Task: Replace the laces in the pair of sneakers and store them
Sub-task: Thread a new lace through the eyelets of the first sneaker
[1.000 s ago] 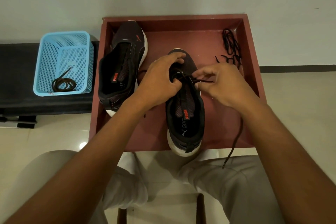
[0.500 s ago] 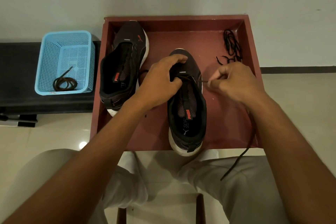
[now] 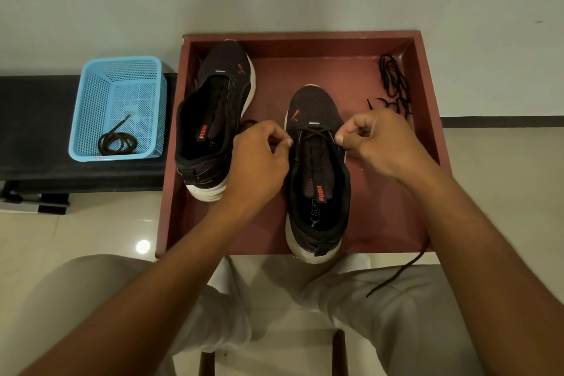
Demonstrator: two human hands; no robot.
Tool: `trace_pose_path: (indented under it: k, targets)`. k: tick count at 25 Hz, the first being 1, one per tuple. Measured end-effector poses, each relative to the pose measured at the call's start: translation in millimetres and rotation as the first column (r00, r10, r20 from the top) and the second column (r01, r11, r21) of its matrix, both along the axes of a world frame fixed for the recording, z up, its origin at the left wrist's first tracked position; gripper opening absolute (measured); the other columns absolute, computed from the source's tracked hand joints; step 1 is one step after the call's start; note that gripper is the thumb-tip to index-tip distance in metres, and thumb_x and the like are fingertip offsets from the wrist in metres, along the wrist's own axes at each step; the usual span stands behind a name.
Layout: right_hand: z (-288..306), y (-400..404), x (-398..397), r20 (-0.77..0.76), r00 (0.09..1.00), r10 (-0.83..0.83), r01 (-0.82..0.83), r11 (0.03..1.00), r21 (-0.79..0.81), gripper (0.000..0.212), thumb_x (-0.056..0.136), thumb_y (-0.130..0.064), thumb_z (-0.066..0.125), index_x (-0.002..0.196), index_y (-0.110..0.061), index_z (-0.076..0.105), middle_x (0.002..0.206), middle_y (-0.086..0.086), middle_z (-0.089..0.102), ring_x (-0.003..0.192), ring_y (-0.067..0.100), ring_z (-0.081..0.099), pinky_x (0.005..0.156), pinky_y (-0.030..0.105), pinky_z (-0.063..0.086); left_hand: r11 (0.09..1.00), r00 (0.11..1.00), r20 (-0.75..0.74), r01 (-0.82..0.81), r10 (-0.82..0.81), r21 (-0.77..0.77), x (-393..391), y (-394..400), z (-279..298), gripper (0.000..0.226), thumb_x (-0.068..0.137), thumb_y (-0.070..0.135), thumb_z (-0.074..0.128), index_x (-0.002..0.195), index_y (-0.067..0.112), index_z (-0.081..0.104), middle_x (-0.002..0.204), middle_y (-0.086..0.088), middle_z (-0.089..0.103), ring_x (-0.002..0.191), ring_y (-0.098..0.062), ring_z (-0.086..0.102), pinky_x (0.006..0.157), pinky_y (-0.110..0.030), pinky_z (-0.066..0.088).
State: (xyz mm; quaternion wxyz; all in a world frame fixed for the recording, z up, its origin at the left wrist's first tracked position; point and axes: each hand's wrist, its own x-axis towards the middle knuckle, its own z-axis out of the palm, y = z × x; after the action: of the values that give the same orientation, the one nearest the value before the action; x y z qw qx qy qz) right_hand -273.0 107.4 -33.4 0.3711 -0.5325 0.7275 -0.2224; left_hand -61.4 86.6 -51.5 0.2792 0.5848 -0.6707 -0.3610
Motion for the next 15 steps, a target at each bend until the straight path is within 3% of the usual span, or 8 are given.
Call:
trace_pose_path:
  k: [5,9,13,15]
  targets:
    - [-4.1,-0.8,-3.5,-0.010,0.998,-0.054,0.055,0.998,0.043,0.012,0.096,-0.019,0.072,0.085,-0.024,0.075,0.086,-0.003,0.076,0.085,0.018,0.073,0.084,0.035,0.061,0.996,0.998,-0.055,0.006,-0.002,0.085,-1.5,-7.9,-6.1,0.018,0.099,0.011,0.058,0.084,0.022,0.060,0.098,0.010,0.074,0.082,-0.014,0.072,0.073,-0.042,0.061]
    - [-2.0,-1.9,-7.1,0.014,0.994,-0.112,0.111,0.993,0.031,0.014,0.097,-0.016,0.070,0.085,-0.022,0.073,0.080,-0.006,0.073,0.075,0.007,0.069,0.073,0.019,0.054,0.990,0.991,-0.127,-0.025,0.043,0.141,0.0,-10.9,-11.0,0.019,0.099,0.010,0.057,0.085,0.022,0.059,0.100,0.009,0.075,0.092,-0.012,0.073,0.079,-0.046,0.062]
    - [0.5,1.9,-10.5,0.116,0.987,-0.109,0.107,0.994,0.023,0.008,0.096,-0.013,0.072,0.089,-0.016,0.075,0.077,0.000,0.073,0.065,0.000,0.068,0.069,0.015,0.057,0.993,0.994,-0.107,-0.022,0.034,0.112,0.7,-12.0,-10.9,0.016,0.098,0.014,0.063,0.086,0.024,0.064,0.089,0.007,0.074,0.085,-0.014,0.073,0.080,-0.046,0.061]
    - [3.3,3.4,-12.6,0.110,0.989,-0.095,0.096,0.995,-0.006,0.008,0.096,-0.013,0.072,0.090,-0.016,0.075,0.074,0.002,0.073,0.061,0.001,0.066,0.062,0.009,0.050,0.992,0.994,-0.102,-0.014,0.026,0.122,0.4,-12.2,-11.9,0.014,0.097,0.016,0.064,0.086,0.025,0.065,0.086,0.007,0.073,0.082,-0.015,0.073,0.078,-0.048,0.061]
